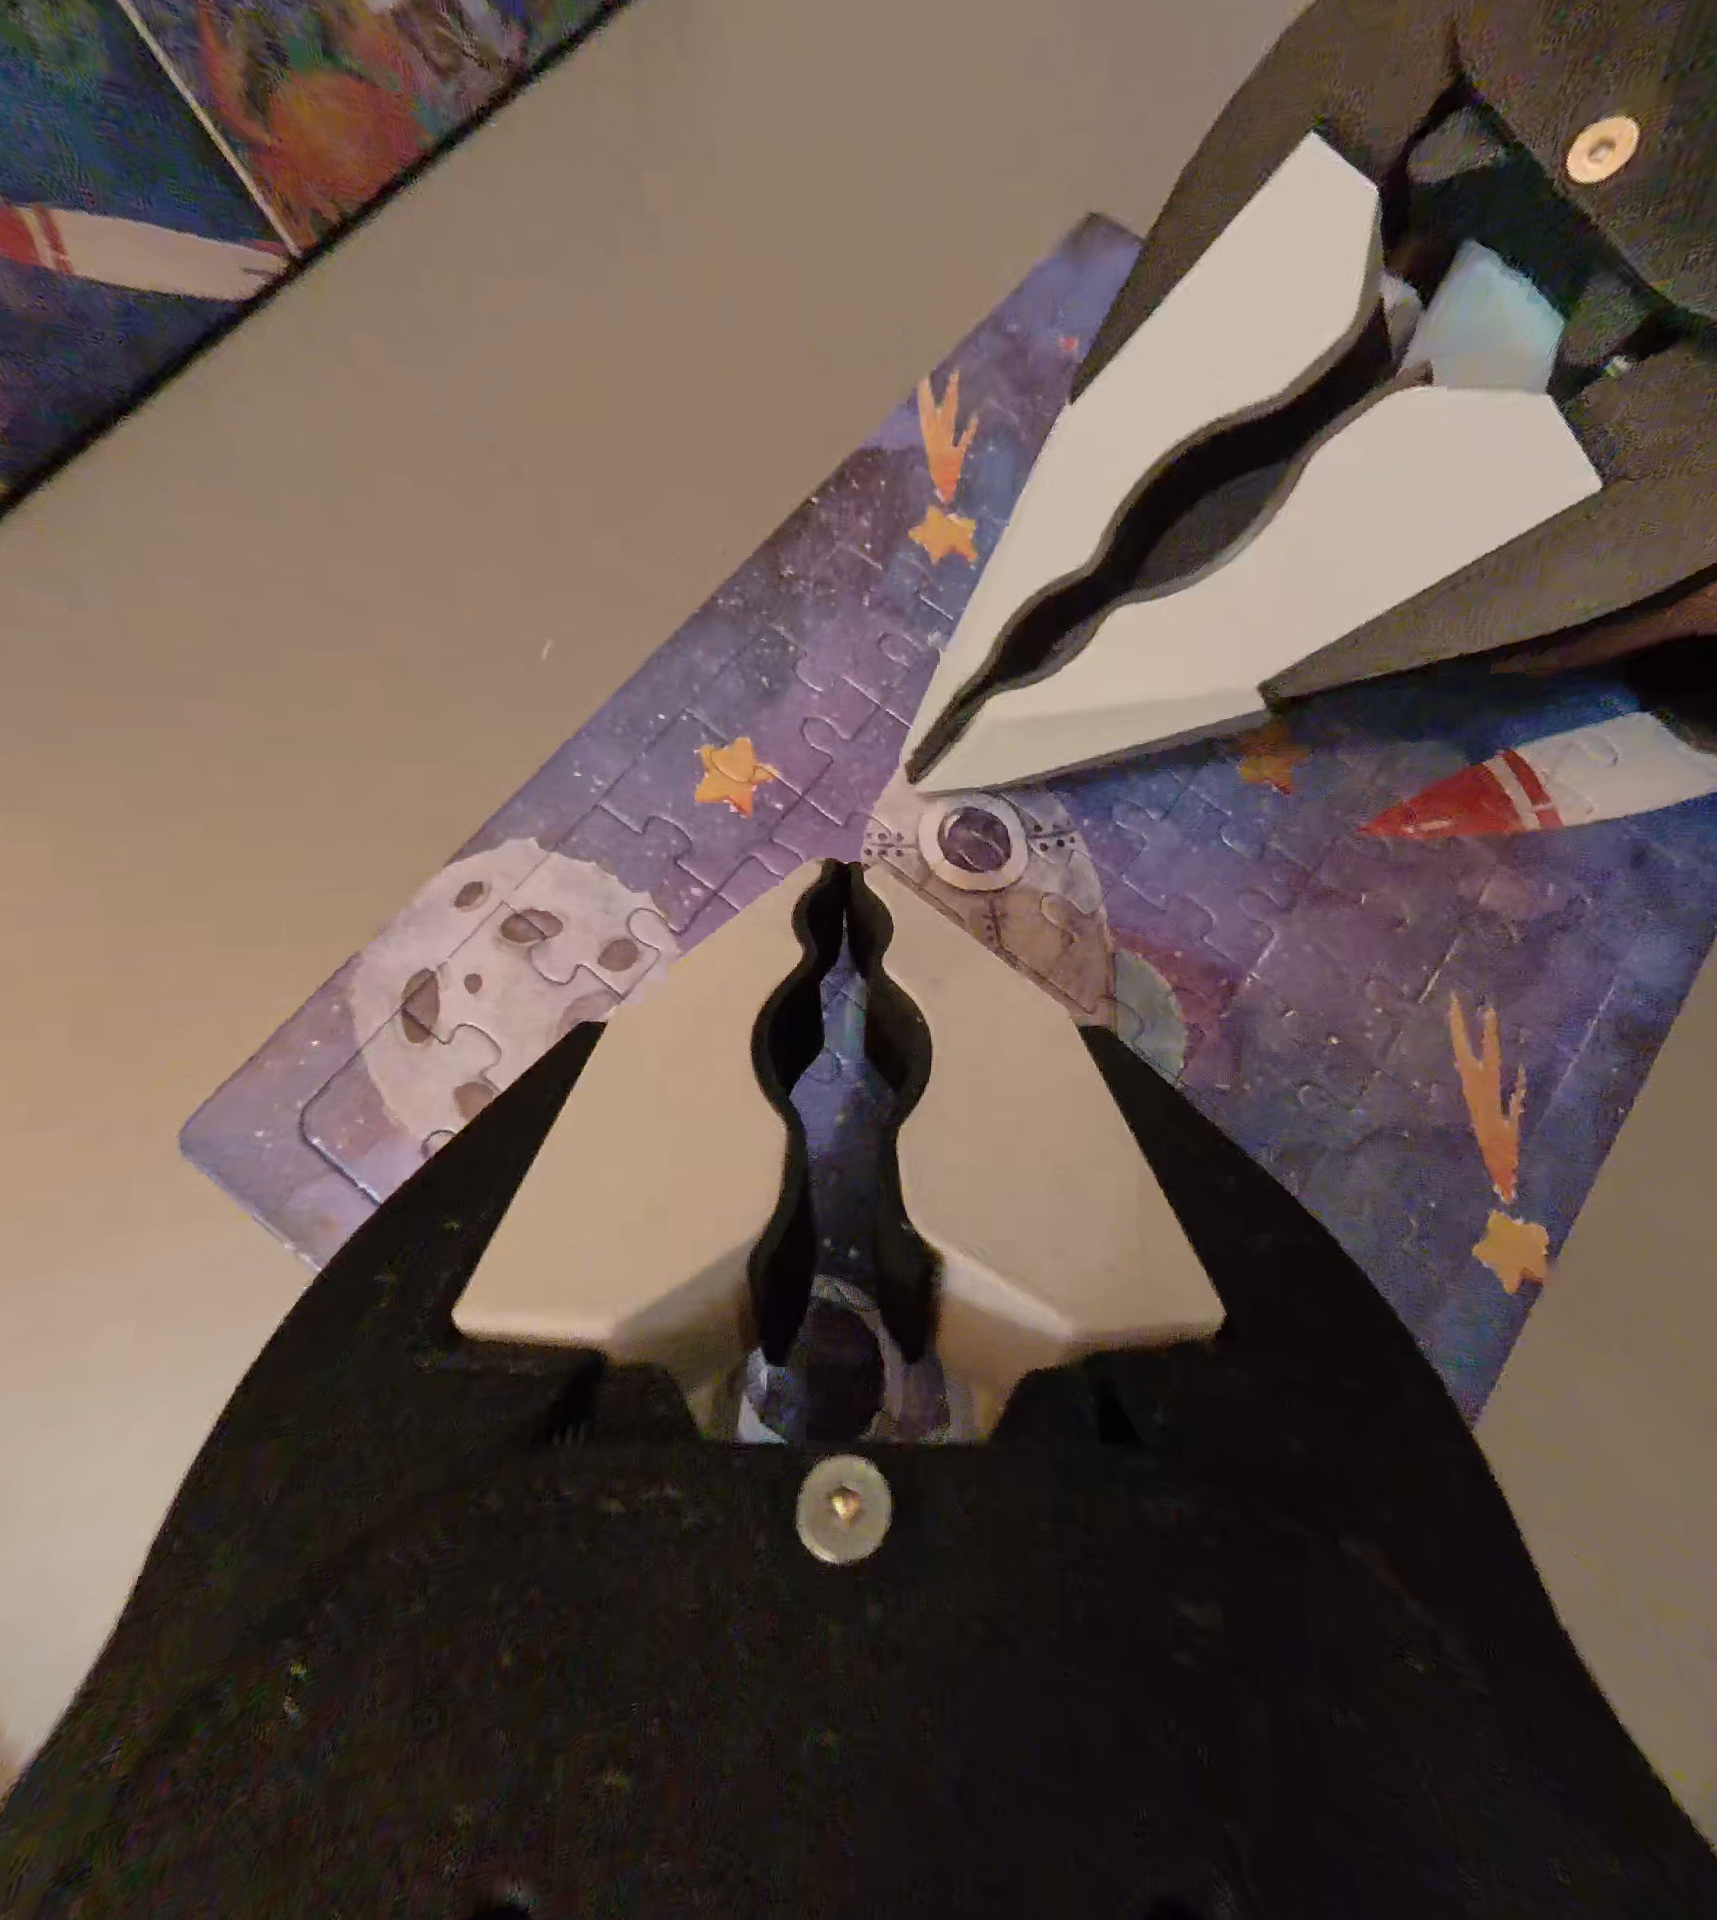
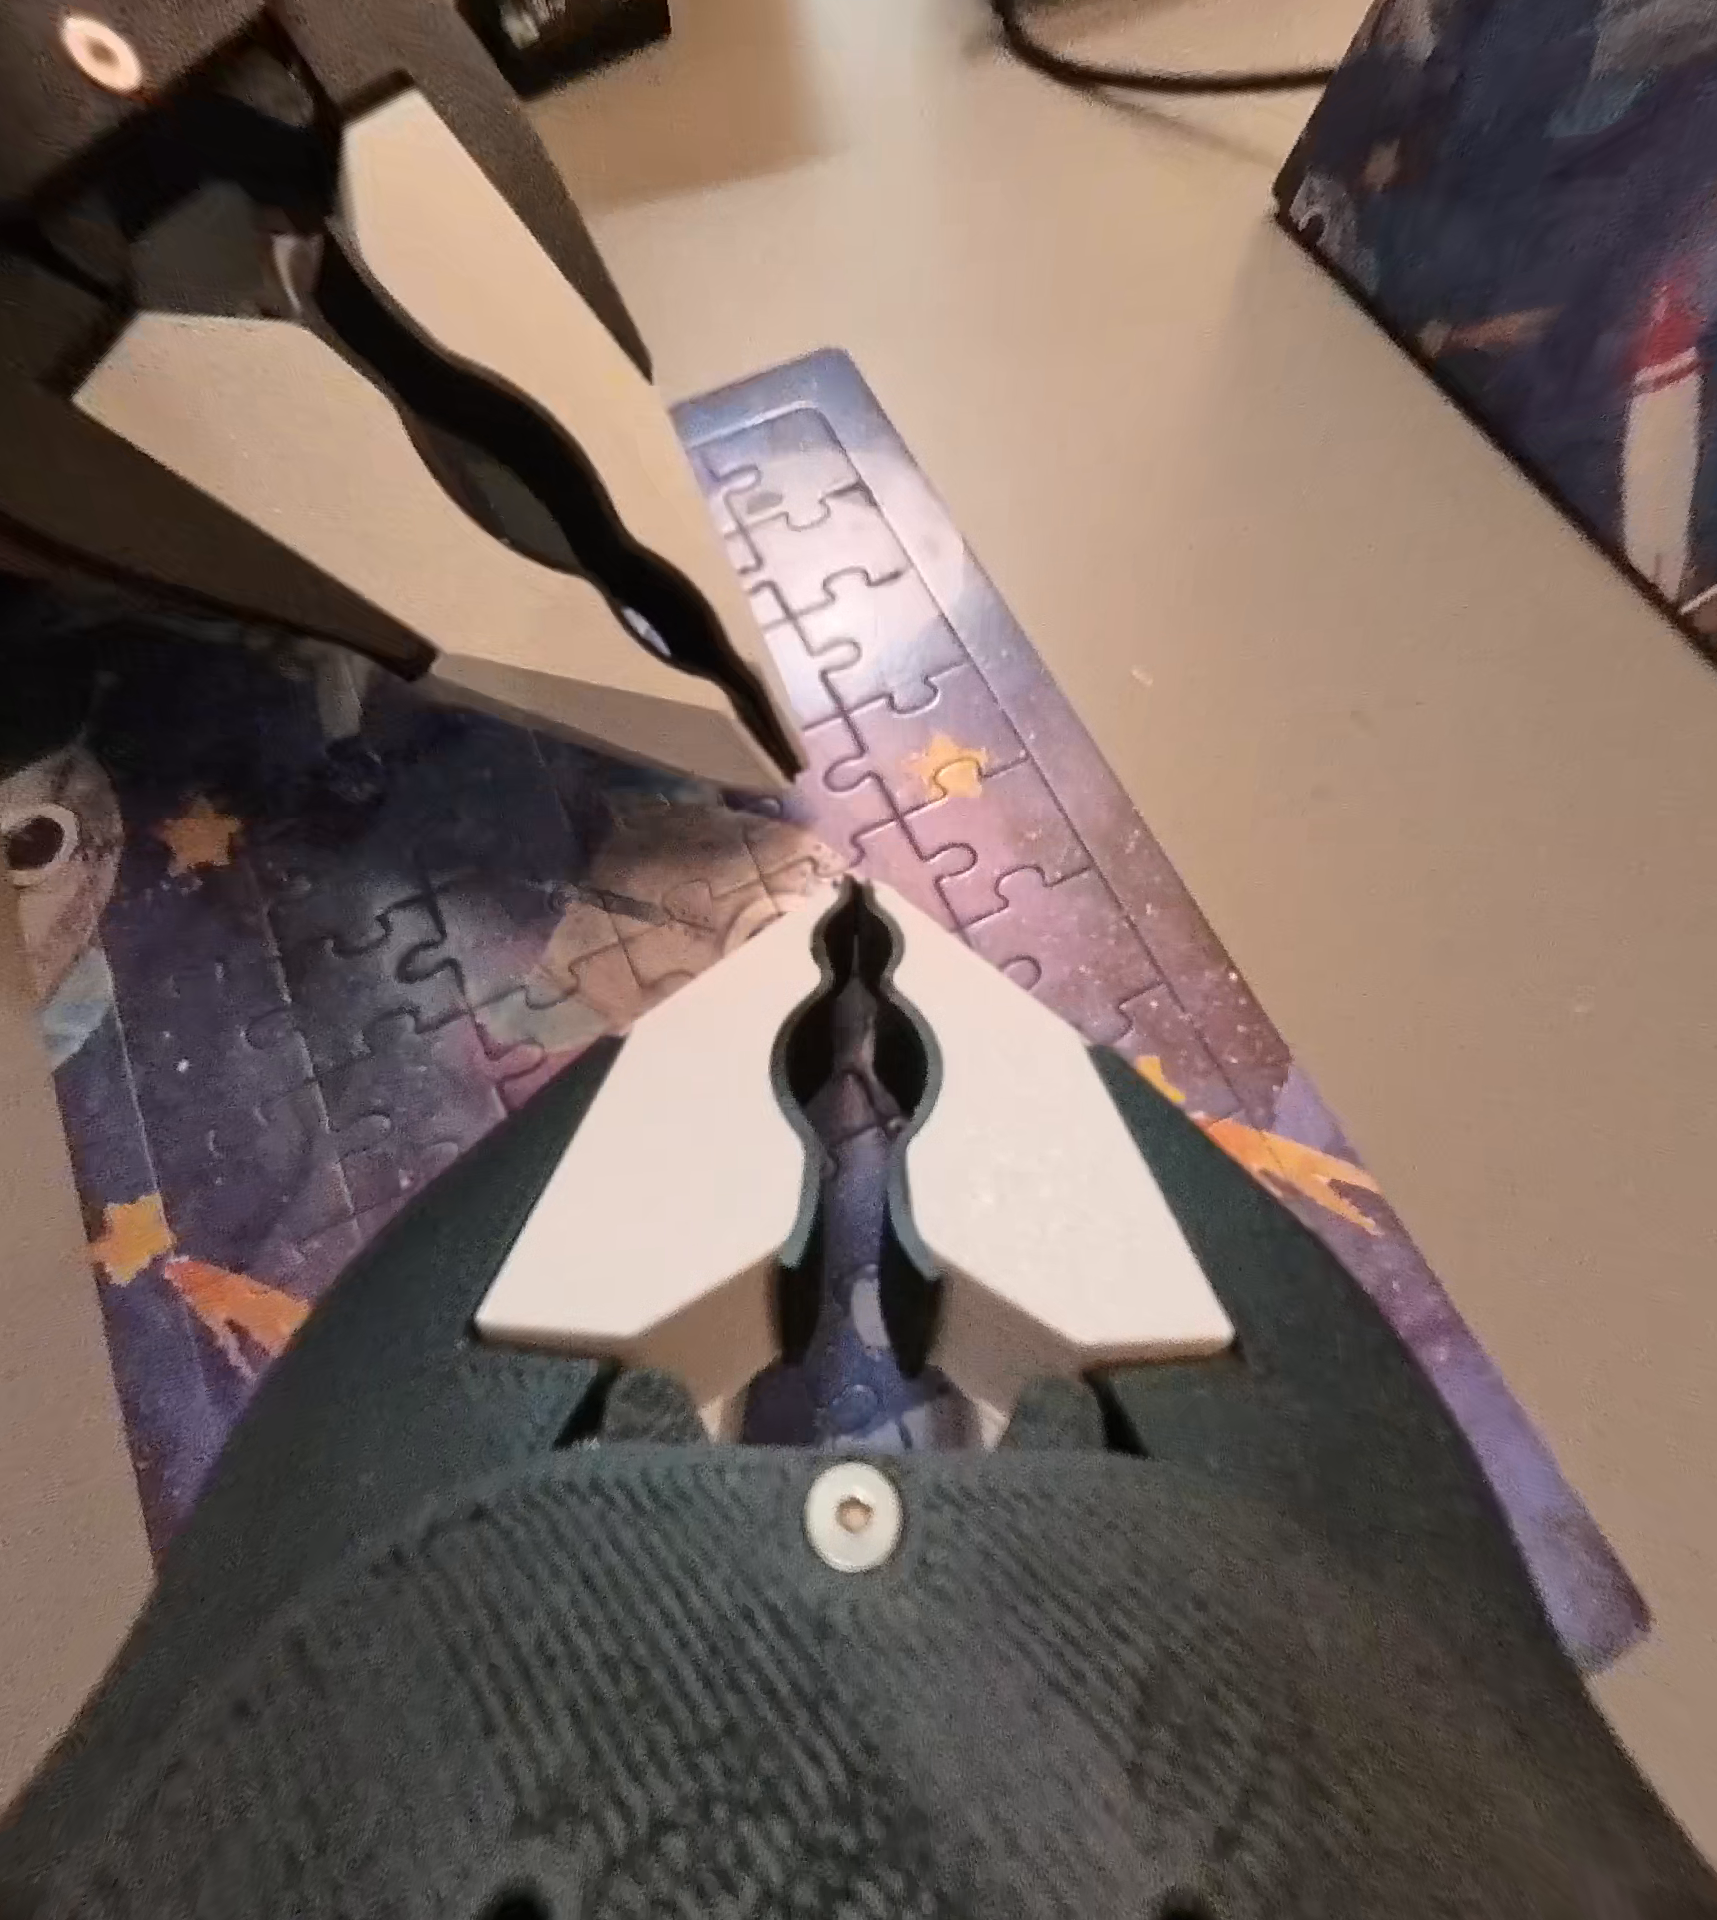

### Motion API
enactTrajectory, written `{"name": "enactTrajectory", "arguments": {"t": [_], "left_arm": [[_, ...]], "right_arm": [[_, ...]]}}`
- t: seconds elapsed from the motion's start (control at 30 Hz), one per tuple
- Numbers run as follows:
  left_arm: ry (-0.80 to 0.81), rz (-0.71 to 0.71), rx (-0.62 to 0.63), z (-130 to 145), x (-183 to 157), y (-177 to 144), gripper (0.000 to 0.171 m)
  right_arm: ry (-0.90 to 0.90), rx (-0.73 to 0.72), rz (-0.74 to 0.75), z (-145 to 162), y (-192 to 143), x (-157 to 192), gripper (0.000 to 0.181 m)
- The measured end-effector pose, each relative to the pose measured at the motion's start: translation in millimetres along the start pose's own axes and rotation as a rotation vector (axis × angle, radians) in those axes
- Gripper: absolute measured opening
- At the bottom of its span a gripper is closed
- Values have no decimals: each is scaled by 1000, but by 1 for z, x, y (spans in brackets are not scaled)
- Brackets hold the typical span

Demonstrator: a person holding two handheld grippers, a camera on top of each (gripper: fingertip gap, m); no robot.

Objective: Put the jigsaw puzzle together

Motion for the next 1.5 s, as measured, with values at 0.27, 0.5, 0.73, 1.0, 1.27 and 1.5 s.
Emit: {"name": "enactTrajectory", "arguments": {"t": [0.27, 0.5, 0.73, 1.0, 1.27, 1.5], "left_arm": [[-22, -25, 22, 2, 3, 3, 0], [-24, -41, 24, -1, 7, 5, 0], [-20, -102, -11, -8, 15, 7, 0], [-103, -25, 13, -7, 28, 16, 0], [-67, -174, 151, -5, 36, 8, 0], [-176, -229, 180, 25, 67, -26, 0]], "right_arm": [[11, -33, 18, -9, 3, -5, 0], [11, -48, 64, -15, 5, -13, 0], [12, -39, 85, -16, 6, -18, 0], [91, -56, 57, -12, 4, -21, 0], [147, 17, 183, 10, -13, -35, 0], [321, -8, 382, 61, -78, -67, 0]]}}
Point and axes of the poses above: each gripper's, where its closed fingertips meet, y out along the fingers, z out of its underside, x = y × z across the jaws, the point moved 10 cm from there along -y, back along the fingers, and after that the axes turned 6 degrees about y, right-handed, at the moved point
